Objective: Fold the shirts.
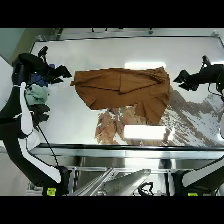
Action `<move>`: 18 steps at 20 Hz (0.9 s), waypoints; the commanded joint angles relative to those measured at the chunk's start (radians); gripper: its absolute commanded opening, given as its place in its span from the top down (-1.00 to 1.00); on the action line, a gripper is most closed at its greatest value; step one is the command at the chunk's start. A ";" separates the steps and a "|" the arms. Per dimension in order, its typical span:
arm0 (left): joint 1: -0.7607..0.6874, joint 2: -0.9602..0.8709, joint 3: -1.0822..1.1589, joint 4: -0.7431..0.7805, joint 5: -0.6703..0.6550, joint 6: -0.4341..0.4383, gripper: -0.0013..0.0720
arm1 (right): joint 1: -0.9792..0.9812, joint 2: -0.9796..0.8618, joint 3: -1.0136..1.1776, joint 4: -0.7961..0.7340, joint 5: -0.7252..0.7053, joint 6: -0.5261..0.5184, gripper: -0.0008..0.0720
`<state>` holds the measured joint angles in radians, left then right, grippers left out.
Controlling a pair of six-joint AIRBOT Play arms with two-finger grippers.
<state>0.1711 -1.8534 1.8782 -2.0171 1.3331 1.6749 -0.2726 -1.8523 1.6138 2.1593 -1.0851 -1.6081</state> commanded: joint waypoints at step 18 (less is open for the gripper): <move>-0.496 0.092 -0.252 0.501 0.093 -0.168 -0.54 | 0.037 -0.103 0.038 0.111 -0.160 -0.110 0.91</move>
<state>-0.1909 -1.7458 1.6268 -1.8099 1.4101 1.5944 -0.2276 -1.9865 1.6466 2.2509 -1.2373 -1.7016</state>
